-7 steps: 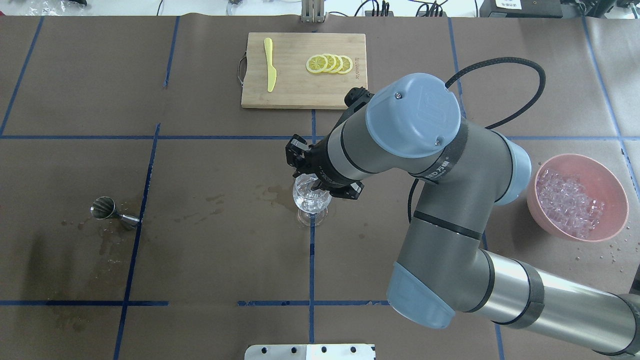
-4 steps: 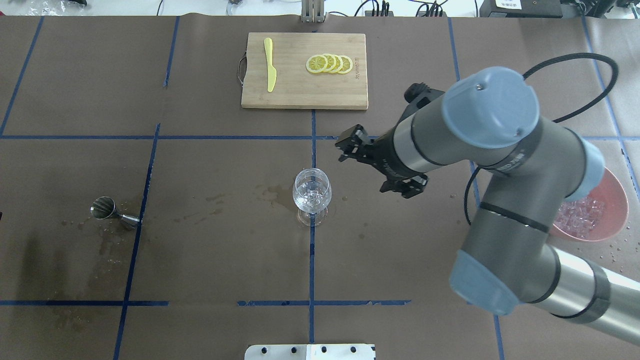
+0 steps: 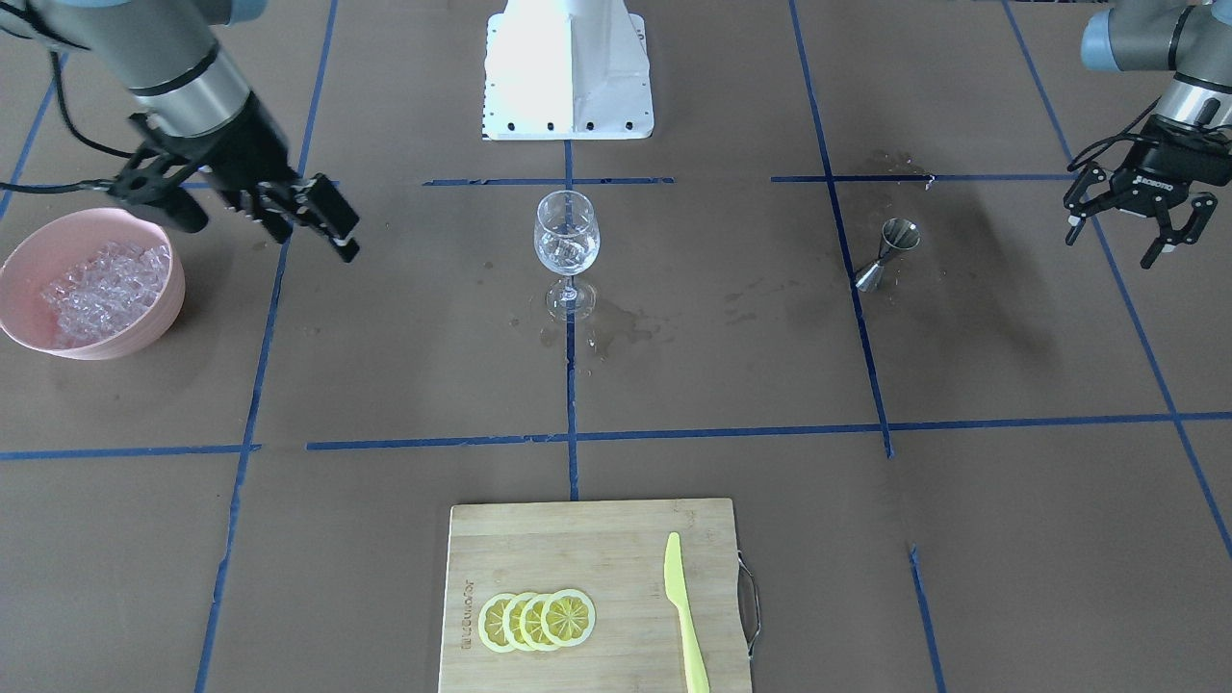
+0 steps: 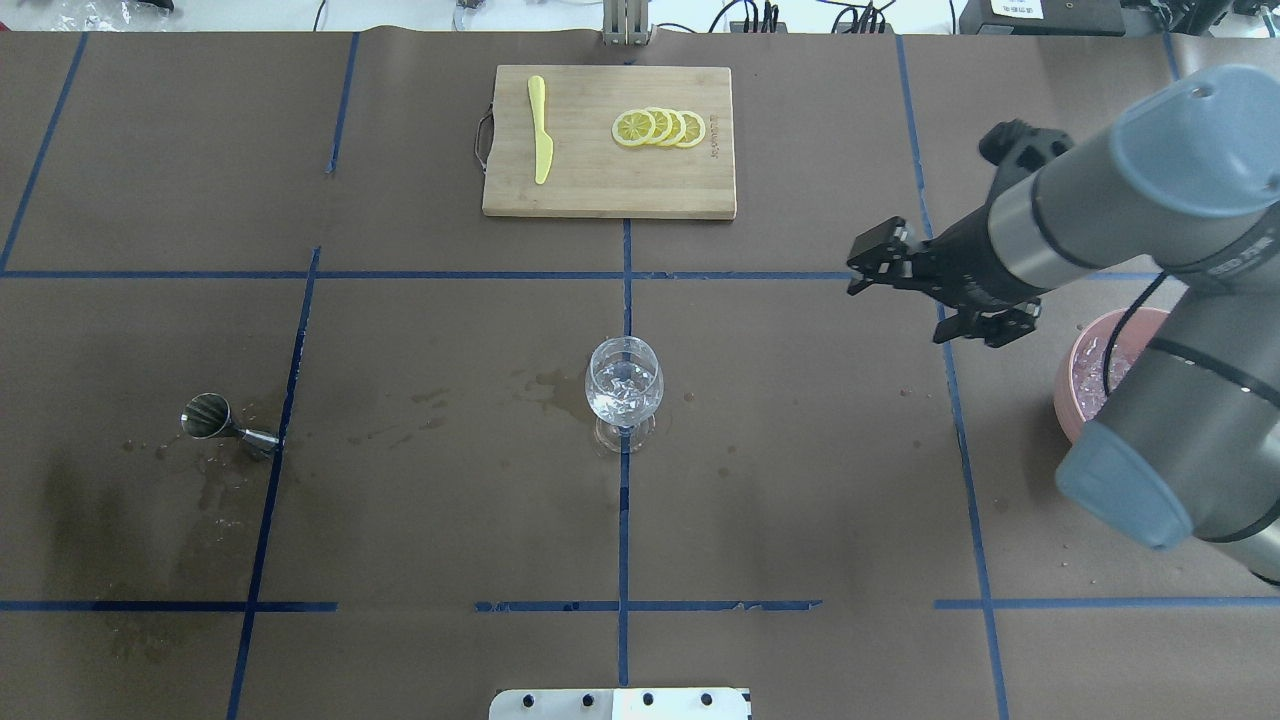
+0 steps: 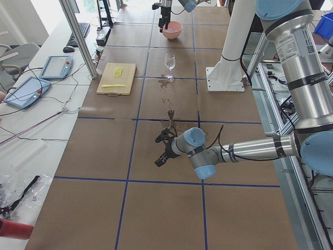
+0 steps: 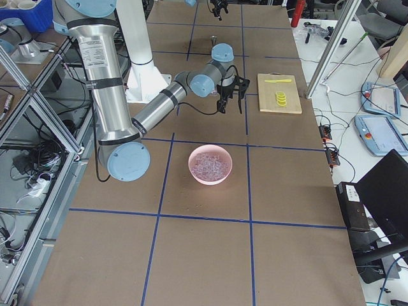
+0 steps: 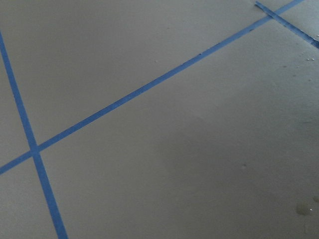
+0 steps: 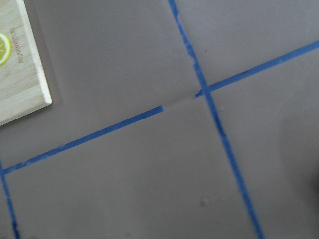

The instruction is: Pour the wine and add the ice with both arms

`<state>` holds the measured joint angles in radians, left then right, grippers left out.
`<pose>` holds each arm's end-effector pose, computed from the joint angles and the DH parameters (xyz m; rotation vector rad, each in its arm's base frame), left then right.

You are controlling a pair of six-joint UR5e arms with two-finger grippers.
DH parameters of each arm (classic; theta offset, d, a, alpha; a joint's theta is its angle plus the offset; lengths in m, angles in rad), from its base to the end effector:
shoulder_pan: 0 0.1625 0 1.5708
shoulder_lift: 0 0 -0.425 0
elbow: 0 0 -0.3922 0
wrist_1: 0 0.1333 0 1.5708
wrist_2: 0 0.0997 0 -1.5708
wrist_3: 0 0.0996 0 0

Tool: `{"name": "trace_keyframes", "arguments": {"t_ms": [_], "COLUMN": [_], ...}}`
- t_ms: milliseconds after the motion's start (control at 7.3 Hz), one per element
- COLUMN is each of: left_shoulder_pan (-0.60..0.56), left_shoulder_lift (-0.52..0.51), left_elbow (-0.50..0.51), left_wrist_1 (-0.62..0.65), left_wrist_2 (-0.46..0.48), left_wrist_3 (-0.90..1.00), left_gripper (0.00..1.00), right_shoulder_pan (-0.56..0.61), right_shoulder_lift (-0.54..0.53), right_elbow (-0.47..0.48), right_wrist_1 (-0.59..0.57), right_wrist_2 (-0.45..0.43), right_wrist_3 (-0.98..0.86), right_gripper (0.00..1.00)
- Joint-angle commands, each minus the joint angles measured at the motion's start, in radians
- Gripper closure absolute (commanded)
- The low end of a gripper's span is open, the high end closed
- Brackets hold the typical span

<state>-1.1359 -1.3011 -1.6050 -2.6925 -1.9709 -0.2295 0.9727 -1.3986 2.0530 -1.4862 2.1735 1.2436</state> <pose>0.0838 -0.4046 0.6444 0.7078 0.6411 0.3668 -0.2253 -0.4672 0.3360 -0.0243 -0.9217 0.3770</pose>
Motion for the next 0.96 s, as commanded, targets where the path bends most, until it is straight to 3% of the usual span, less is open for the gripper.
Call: {"name": "trace_keyframes", "arguments": {"t_ms": [0,274,411,685,822], "left_shoulder_pan": [-0.221,-0.318,-0.344,-0.357,-0.382], "left_shoulder_lift": [-0.157,-0.227,-0.237,-0.286,-0.3], "left_elbow": [-0.001,-0.012,-0.044,-0.139,-0.162], "left_wrist_1": [0.347,0.663,0.827,1.193,1.308], "left_wrist_2": [-0.109,-0.32,-0.379,-0.378,-0.369], "left_wrist_3": [0.244,0.246,0.248,0.312,0.385], "left_gripper": [0.0,0.0,0.0,0.0,0.0], "right_shoulder_pan": [0.224,0.352,0.385,0.411,0.42], "right_shoulder_lift": [-0.08,-0.099,-0.095,-0.1,-0.1], "right_elbow": [-0.11,-0.225,-0.29,-0.358,-0.388], "right_wrist_1": [-0.006,-0.011,-0.011,-0.011,-0.011], "right_wrist_2": [0.107,0.111,0.117,0.161,0.163], "right_wrist_3": [-0.407,-0.704,-0.834,-0.964,-1.03], "right_gripper": [0.0,0.0,0.0,0.0,0.0]}}
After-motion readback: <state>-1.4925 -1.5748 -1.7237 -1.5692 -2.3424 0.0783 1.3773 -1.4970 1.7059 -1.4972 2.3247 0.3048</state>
